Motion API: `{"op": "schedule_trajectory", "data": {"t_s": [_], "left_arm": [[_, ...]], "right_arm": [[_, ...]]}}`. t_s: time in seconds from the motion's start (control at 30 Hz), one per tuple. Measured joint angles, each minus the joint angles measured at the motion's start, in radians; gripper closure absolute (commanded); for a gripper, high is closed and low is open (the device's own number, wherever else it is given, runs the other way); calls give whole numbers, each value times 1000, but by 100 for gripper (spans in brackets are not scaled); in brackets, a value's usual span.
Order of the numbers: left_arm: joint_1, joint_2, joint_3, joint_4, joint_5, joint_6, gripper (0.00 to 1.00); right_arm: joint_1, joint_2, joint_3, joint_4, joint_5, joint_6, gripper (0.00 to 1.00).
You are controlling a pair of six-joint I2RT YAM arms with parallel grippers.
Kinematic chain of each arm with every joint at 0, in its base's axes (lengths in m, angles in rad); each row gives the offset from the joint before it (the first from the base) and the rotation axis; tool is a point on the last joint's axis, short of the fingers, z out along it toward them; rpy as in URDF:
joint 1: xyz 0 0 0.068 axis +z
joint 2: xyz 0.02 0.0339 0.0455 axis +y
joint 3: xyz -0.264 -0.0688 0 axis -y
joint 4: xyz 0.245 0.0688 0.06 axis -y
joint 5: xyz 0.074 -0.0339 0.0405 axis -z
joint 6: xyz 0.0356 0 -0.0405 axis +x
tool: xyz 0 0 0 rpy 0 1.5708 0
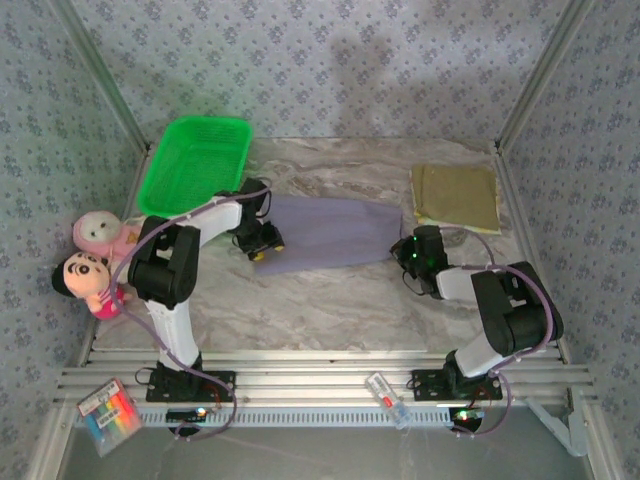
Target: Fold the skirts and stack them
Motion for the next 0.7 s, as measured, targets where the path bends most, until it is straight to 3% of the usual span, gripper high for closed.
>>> {"op": "schedule_trajectory", "data": {"t_s": [0.2, 0.43, 0.7], "left_arm": [[-4, -2, -10, 3, -10, 6, 57], [-8, -4, -11, 18, -5, 5, 55], [-12, -6, -13, 27, 6, 5, 53]], "right_arm": [[64, -40, 106, -109, 30, -120, 100], [234, -55, 334, -243, 88, -340, 100], [432, 91, 542, -254, 40, -583, 100]]}}
